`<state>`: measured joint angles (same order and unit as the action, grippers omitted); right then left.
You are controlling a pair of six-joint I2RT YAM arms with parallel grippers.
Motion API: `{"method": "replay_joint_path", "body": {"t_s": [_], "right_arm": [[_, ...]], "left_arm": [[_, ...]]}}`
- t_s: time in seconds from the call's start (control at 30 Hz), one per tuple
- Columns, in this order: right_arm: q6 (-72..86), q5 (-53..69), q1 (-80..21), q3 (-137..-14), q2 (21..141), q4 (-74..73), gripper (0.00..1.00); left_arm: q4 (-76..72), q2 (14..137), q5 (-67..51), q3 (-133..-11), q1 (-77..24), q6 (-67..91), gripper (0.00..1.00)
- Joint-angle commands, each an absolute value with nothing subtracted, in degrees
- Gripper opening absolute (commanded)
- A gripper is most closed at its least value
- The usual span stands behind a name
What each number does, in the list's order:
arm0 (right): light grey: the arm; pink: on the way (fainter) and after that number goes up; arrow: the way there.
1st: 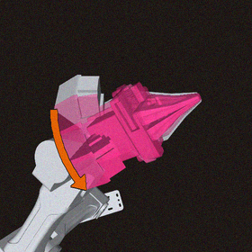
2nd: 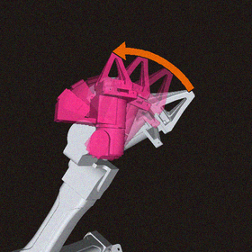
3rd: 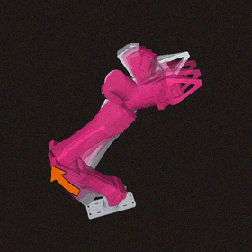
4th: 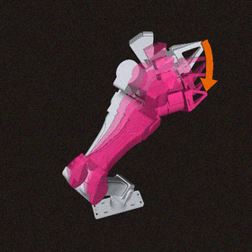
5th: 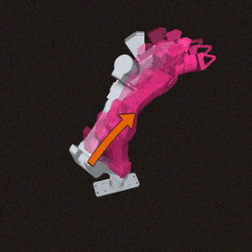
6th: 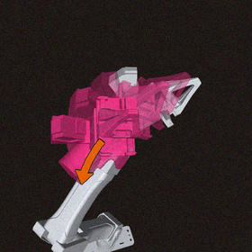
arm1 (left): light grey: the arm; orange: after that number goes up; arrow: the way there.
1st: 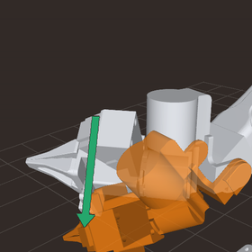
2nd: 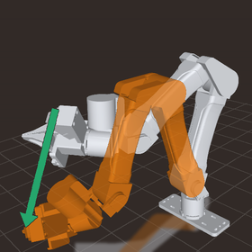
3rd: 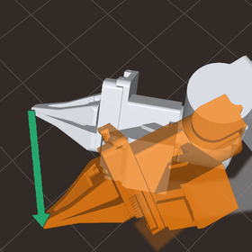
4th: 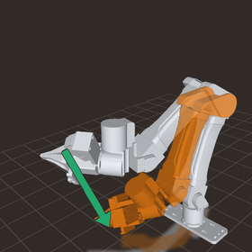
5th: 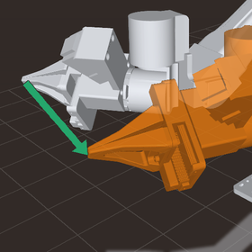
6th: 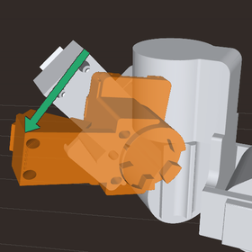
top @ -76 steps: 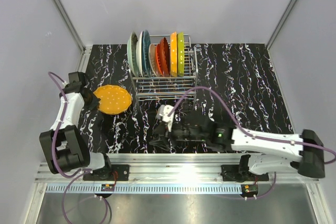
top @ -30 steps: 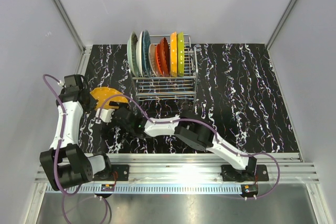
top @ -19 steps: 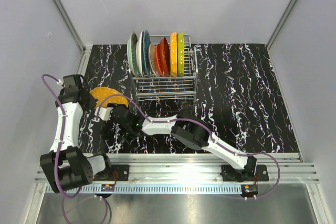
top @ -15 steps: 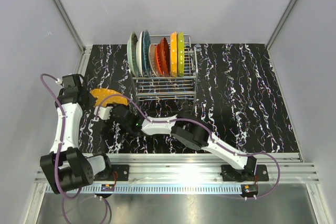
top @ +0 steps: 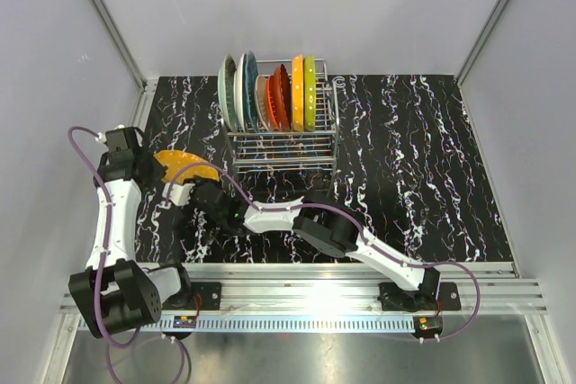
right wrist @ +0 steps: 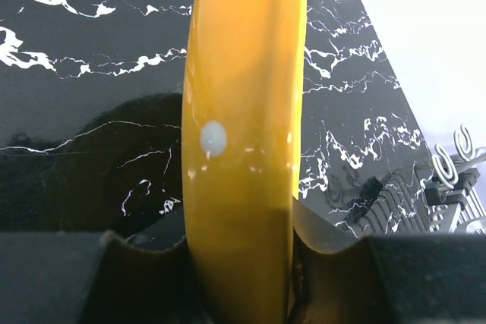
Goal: Load the plates into the dish rack
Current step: Pass the plate from the left arm to the right
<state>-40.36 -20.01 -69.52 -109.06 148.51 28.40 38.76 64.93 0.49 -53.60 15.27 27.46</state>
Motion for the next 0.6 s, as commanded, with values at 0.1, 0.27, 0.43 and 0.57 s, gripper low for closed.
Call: {"method": "replay_joint_path", "body": {"t_s": [0.1, 0.27, 0.43, 0.57], "right_arm": [[-36.3, -21.4, -71.1, -105.6, 142.8, 31.8, 0.00], [-30.9, -21.7, -71.2, -101.3, 137.8, 31.4, 0.00], [-26.9, -22.2, -71.5, -96.1, 133.4, 31.6, 0.00], [-25.6, -23.1, -72.0, -92.8, 131.1, 32.3, 0.00]], "left_arm": [[38.0, 62.1, -1.0, -54.1, 15.0, 26.2, 0.17], [37.6, 60.6, -0.2, -53.7, 15.0, 25.8, 0.46], [37.5, 59.9, 1.8, -53.8, 15.0, 25.5, 0.68], [37.3, 58.9, 2.4, -53.5, 15.0, 25.8, 0.81]]}}
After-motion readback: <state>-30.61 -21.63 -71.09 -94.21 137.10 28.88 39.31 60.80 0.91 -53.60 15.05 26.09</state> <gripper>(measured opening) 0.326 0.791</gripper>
